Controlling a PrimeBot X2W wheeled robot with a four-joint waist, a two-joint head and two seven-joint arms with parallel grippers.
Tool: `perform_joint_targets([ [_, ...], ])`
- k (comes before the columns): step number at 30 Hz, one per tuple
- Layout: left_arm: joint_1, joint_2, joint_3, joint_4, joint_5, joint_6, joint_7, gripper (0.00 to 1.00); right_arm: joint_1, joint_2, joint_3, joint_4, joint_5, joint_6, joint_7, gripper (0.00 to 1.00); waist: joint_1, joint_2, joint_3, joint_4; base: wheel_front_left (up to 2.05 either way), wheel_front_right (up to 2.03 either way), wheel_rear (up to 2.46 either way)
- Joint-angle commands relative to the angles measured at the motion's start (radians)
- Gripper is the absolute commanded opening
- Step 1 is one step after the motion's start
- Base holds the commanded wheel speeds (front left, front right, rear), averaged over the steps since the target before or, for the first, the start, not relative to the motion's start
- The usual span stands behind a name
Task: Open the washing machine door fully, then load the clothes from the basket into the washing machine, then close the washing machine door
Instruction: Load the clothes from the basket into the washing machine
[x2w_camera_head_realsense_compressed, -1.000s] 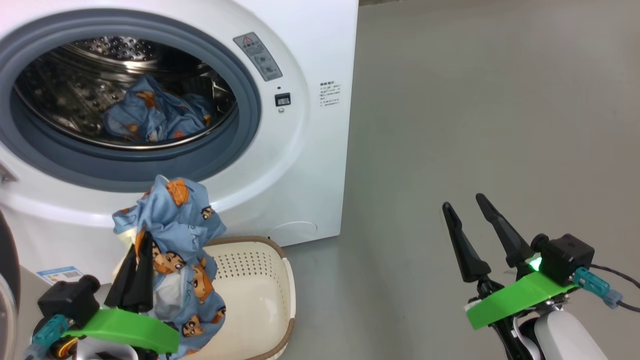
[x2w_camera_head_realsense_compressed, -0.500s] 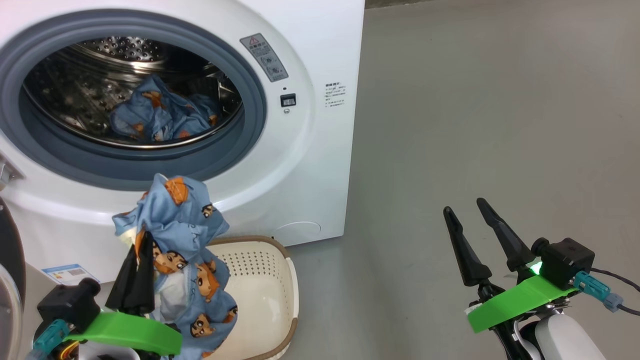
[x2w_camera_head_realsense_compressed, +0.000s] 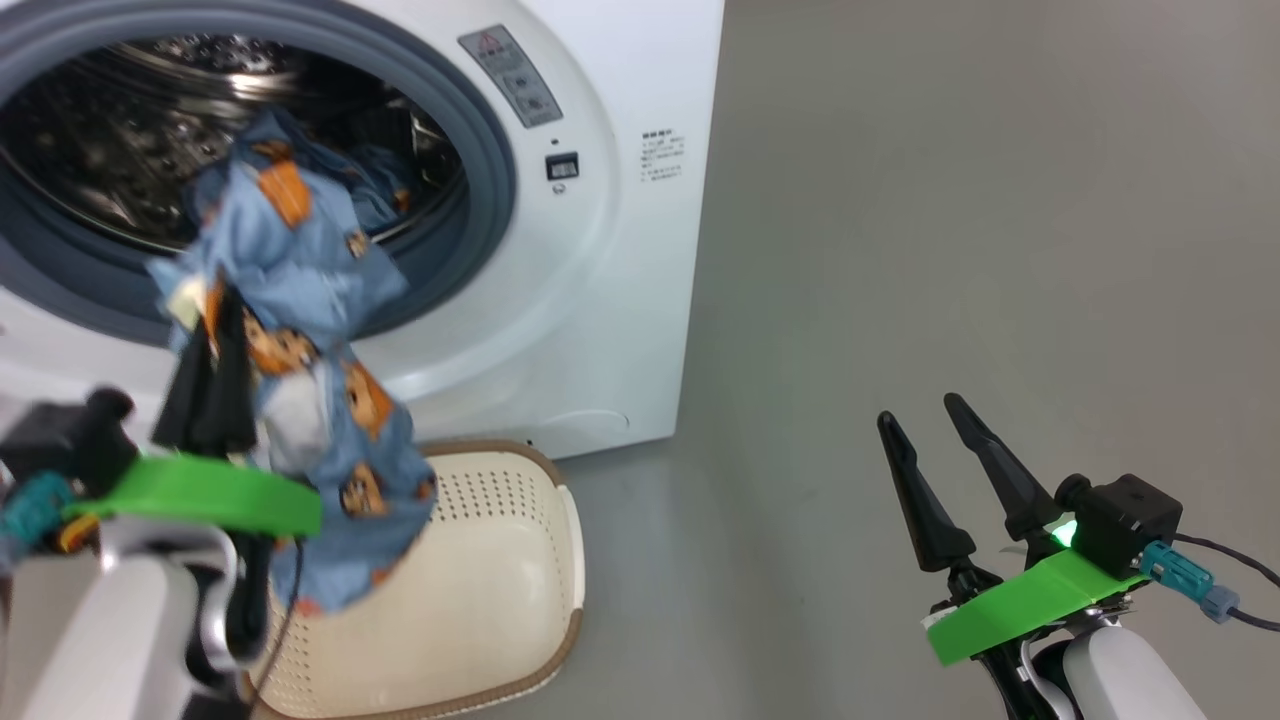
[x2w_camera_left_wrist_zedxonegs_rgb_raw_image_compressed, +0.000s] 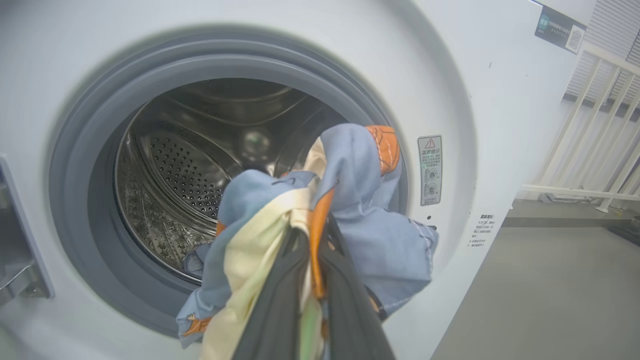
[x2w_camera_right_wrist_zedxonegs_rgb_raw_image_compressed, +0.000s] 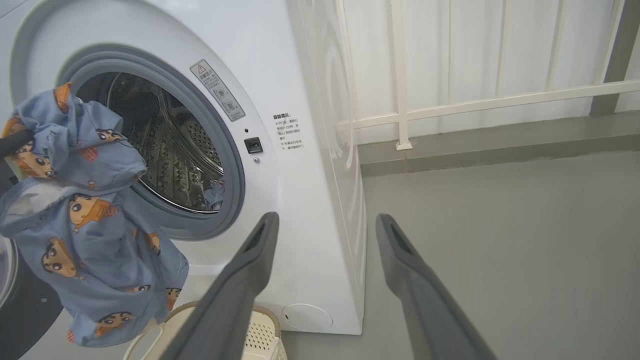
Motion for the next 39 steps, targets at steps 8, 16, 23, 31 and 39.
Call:
perform_joint_targets([
  [8, -0.241, 0.052, 0.062, 0.215, -0.035, -0.048, 0.007, 0.00, -0.048, 0.013, 0.014, -0.048, -0.016, 0.002, -0.005, 1.00, 0.0000, 0.0000, 0.145, -0.062, 0.00, 0.00, 0.00],
  [16, -0.463, 0.093, 0.063, 0.450, -0.011, -0.086, -0.002, 0.00, -0.092, 0.051, 0.024, -0.072, -0.036, 0.002, -0.005, 1.00, 0.0000, 0.0000, 0.289, -0.124, 0.00, 0.00, 0.00],
  [23, -0.619, 0.128, 0.062, 0.571, 0.013, -0.107, -0.010, 0.00, -0.114, 0.076, 0.030, -0.089, -0.049, 0.002, -0.005, 1.00, 0.0000, 0.0000, 0.386, -0.164, 0.00, 0.00, 0.00],
  [31, -0.802, 0.162, 0.052, 0.700, 0.064, -0.107, -0.014, 0.00, -0.142, 0.104, 0.054, -0.099, -0.049, 0.002, -0.005, 1.00, 0.0000, 0.0000, 0.476, -0.210, 0.00, 0.00, 0.00],
  [39, -0.935, 0.175, 0.082, 0.703, 0.115, -0.076, -0.015, 0.00, -0.163, 0.118, 0.099, -0.091, -0.041, 0.002, -0.005, 1.00, 0.0000, 0.0000, 0.528, -0.241, 0.00, 0.00, 0.00],
])
